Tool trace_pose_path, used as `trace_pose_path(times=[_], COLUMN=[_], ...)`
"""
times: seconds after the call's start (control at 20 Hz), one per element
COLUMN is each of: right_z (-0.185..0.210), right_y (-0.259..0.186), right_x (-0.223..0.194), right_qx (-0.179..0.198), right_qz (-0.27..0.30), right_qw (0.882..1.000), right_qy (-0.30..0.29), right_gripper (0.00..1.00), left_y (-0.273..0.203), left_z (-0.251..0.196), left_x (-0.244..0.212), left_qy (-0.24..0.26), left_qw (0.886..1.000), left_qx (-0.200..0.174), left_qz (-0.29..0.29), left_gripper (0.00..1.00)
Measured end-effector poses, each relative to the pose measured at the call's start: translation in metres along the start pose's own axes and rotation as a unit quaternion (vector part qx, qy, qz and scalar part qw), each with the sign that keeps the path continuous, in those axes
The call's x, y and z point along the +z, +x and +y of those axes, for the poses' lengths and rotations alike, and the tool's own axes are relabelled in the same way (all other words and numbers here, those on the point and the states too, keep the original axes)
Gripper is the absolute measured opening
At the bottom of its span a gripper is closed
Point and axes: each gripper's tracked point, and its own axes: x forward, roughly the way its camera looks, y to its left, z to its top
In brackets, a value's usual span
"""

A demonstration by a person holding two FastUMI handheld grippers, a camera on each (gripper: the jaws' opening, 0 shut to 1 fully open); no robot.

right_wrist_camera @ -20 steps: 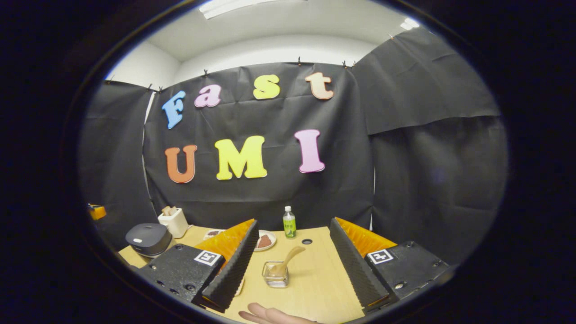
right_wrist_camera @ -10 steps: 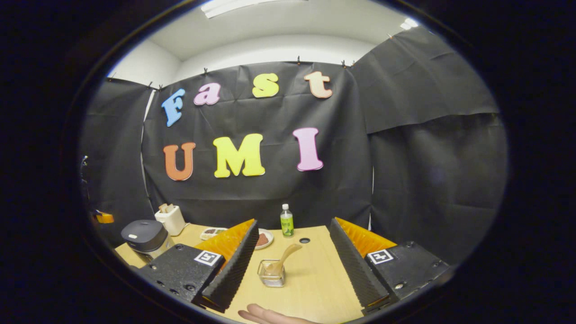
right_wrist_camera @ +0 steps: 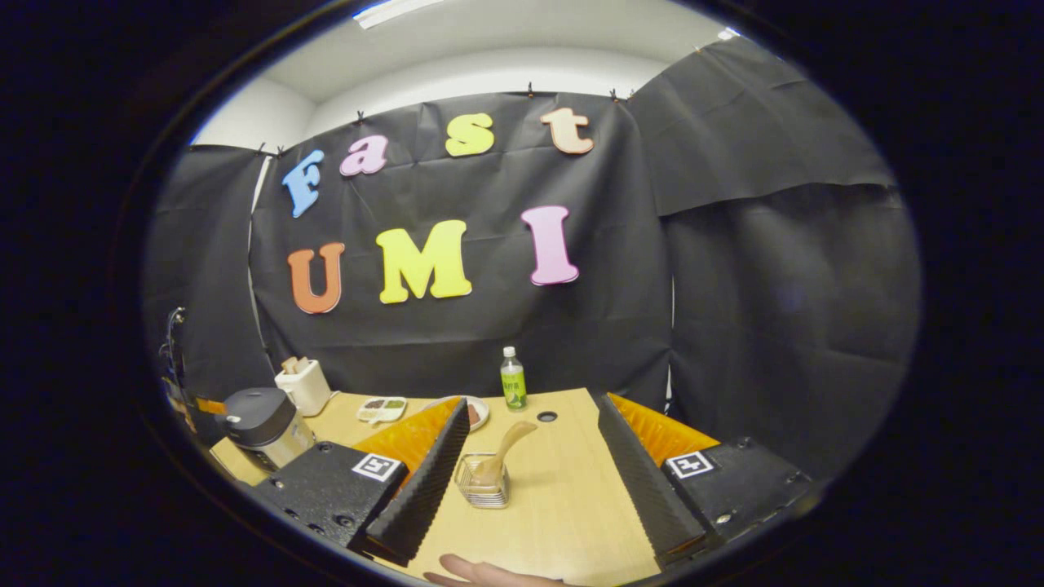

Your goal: Close the left gripper, press the button to open the rice cooker; take a wooden spoon from the chopstick holder with the right hand, scoop a spoonful of rice and pour it into the rice cooker, then put the wooden spoon back into the chopstick holder.

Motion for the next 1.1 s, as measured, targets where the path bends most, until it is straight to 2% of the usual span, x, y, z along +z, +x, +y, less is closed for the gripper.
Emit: trace_pose_path(times=[0.15,0.2,0.35,0.4,0.65,0.7,0.75,0.8,0.9,0.95,1.0,1.05,1.1], right_z=[-0.002,-0.001,0.007,0.009,0.019,0.019,0.017,0.017,0.013,0.01,0.01,0.011,0.012], right_y=[-0.002,-0.003,-0.001,0.0,0.004,0.004,0.004,0.005,0.006,0.007,0.009,0.009,0.01], right_x=[-0.002,-0.004,-0.018,-0.02,-0.042,-0.046,-0.047,-0.047,-0.052,-0.054,-0.056,-0.058,-0.058], right_qx=[-0.004,-0.003,0.004,0.005,0.011,0.011,0.008,0.007,-0.001,-0.006,-0.008,-0.006,-0.004], right_qz=[-0.006,-0.005,0.007,0.011,0.03,0.033,0.033,0.032,0.033,0.035,0.037,0.038,0.04], right_qw=[1.0,1.0,1.0,1.0,0.999,0.999,0.999,0.999,0.999,0.999,0.999,0.999,0.999], right_qy=[-0.002,0.0,0.0,0.0,-0.019,-0.022,-0.023,-0.023,-0.025,-0.025,-0.025,-0.022,-0.019], right_gripper=[1.0,0.94,0.94,1.0,1.0,0.94,0.94,1.0,1.0,0.94,0.94,0.94,1.0], left_y=[0.006,0.006,0.007,0.007,0.001,-0.001,-0.003,-0.011,-0.031,-0.044,-0.062,-0.076,-0.087], left_z=[-0.005,-0.005,-0.005,-0.005,-0.004,-0.006,-0.005,-0.004,0.002,0.004,0.005,-0.002,-0.012], left_x=[-0.01,-0.014,-0.015,-0.021,-0.015,-0.014,-0.01,-0.003,0.026,0.039,0.044,0.047,0.056], left_qy=[0.004,0.006,0.001,0.006,0.02,0.018,0.021,0.022,0.024,0.027,0.024,0.024,0.027], left_qw=[1.0,1.0,0.999,0.999,1.0,1.0,1.0,1.0,0.997,0.995,0.994,0.992,0.989], left_qx=[-0.017,-0.019,-0.018,-0.015,0.006,0.002,0.0,0.003,0.013,0.02,0.023,0.012,-0.012], left_qz=[0.013,0.024,0.029,0.041,0.018,0.019,0.004,-0.01,-0.068,-0.095,-0.103,-0.12,-0.146], left_gripper=[0.0,0.0,0.0,0.0,0.0,0.0,0.01,0.01,0.01,0.17,0.23,0.41,0.6])
